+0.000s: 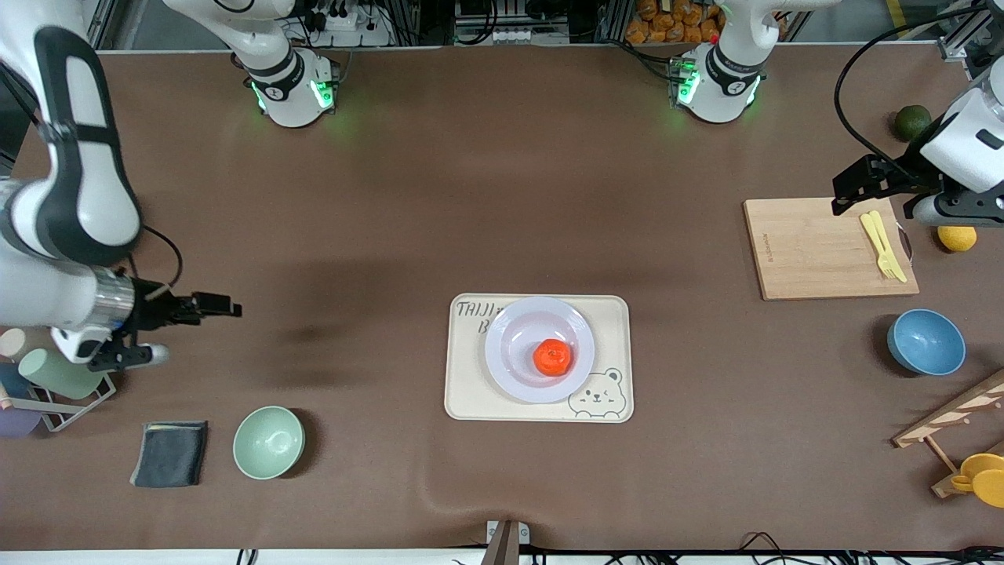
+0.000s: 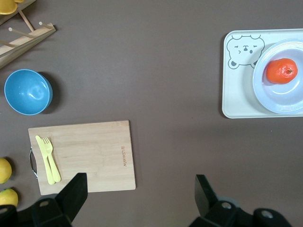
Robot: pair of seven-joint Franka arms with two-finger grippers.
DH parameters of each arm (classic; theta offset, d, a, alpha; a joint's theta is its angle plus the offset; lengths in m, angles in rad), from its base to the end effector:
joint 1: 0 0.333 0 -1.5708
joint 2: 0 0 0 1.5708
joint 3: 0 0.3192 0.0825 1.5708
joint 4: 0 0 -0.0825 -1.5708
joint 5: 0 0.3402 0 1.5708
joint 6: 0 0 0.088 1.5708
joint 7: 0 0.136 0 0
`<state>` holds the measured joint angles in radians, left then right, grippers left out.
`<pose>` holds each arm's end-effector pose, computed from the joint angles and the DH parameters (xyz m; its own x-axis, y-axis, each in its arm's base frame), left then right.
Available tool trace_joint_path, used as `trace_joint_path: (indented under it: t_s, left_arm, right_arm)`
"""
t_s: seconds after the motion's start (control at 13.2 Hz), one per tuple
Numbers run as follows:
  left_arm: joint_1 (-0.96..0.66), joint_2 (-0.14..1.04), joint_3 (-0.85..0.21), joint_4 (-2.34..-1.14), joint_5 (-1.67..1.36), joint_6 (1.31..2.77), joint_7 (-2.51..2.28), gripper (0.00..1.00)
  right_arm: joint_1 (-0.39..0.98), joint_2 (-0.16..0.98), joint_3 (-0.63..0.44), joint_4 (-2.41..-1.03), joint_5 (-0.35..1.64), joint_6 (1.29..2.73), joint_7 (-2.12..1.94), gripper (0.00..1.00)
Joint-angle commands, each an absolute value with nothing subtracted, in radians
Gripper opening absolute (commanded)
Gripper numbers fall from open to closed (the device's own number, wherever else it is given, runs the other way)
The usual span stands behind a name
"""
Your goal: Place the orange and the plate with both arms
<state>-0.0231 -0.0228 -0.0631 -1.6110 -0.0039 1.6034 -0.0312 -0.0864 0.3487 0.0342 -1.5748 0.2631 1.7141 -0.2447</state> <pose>0.5049 -0.0445 0.5959 0.9984 -0.0548 0.0151 -0.0549 -0.9985 0.0029 0.5944 -0.0015 0.4178 0.9786 0.1467 -0.1445 0.0981 -0.9491 -0.2993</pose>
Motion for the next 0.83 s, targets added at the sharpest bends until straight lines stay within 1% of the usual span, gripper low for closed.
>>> trace_joint_path:
  t_s: [0.0, 0.15, 0.3, 0.38, 0.45, 0.53, 0.61, 0.76]
  left_arm:
    - [-0.020, -0.020, -0.067, -1.589, -0.017, 1.594, -0.031, 1.00]
    - [-0.026, -0.017, -0.067, -1.591, -0.017, 1.594, -0.032, 1.00]
    - [-0.025, -0.015, -0.069, -1.591, -0.017, 1.594, -0.031, 1.00]
    - [-0.026, -0.015, -0.069, -1.592, -0.017, 1.594, -0.031, 1.00]
    - [-0.026, -0.015, -0.069, -1.592, -0.017, 1.594, -0.031, 1.00]
    - [-0.026, -0.015, -0.069, -1.592, -0.017, 1.594, -0.031, 1.00]
    - [-0.026, -0.014, -0.069, -1.592, -0.017, 1.594, -0.031, 1.00]
    - [-0.028, -0.012, -0.069, -1.594, -0.017, 1.594, -0.031, 1.00]
  right_arm:
    - [-0.091, 0.296, 0.026, -1.448, 0.165, 1.518, -0.230, 1.00]
    - [-0.075, 0.232, 0.021, -1.445, 0.086, 1.508, -0.232, 1.00]
    - [-0.075, 0.172, 0.006, -1.471, 0.081, 1.516, -0.232, 1.00]
    - [-0.061, 0.126, -0.003, -1.518, 0.081, 1.520, -0.230, 1.00]
    - [-0.039, 0.059, -0.033, -1.614, 0.074, 1.579, -0.230, 1.00]
    - [-0.038, 0.014, -0.053, -1.681, 0.069, 1.627, -0.244, 1.00]
    - [-0.038, -0.014, -0.061, -1.719, 0.068, 1.637, -0.253, 1.00]
    - [-0.023, -0.041, -0.046, -1.726, 0.005, 1.641, -0.246, 1.00]
